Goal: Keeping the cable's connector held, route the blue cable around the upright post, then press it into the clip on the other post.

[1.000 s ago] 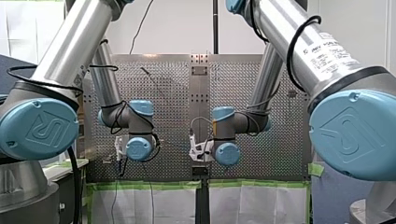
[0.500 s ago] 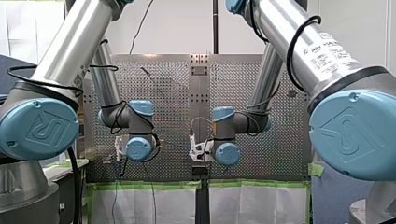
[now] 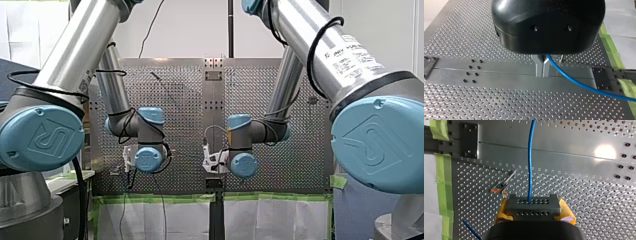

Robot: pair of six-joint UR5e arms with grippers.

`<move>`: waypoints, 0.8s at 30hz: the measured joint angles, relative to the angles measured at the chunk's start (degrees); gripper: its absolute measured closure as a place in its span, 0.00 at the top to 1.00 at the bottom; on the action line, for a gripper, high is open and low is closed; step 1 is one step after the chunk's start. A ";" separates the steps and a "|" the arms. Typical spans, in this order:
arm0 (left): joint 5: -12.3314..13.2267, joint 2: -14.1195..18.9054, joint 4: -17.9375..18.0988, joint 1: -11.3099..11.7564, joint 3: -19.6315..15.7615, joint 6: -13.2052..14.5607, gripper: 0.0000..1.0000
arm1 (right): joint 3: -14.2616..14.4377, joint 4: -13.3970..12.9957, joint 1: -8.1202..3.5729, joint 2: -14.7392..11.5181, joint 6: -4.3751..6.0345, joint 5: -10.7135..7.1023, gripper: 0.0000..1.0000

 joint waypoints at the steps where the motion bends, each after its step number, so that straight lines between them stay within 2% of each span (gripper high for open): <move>1: -0.23 -0.16 -0.23 0.09 0.05 0.24 0.00 | -0.13 0.12 0.13 0.13 -0.06 0.13 0.00; 4: -1.34 0.30 -1.40 0.46 0.49 1.40 0.00 | -1.27 1.27 1.27 0.52 0.26 1.26 0.00; 8: -1.79 2.02 -3.40 0.93 0.73 2.28 0.00 | -3.72 3.74 3.60 -1.00 1.90 3.22 0.00; 11: -1.64 3.75 -5.18 1.29 0.77 2.14 0.00 | -5.49 5.50 4.40 -2.63 2.49 2.76 0.00; 17: -2.31 6.73 -8.14 2.11 0.79 1.70 0.00 | -8.80 8.81 4.73 -5.90 2.82 0.10 0.00; 24: -4.27 10.34 -11.76 3.46 2.57 1.19 0.00 | -12.44 12.45 4.44 -9.53 3.31 -0.98 0.00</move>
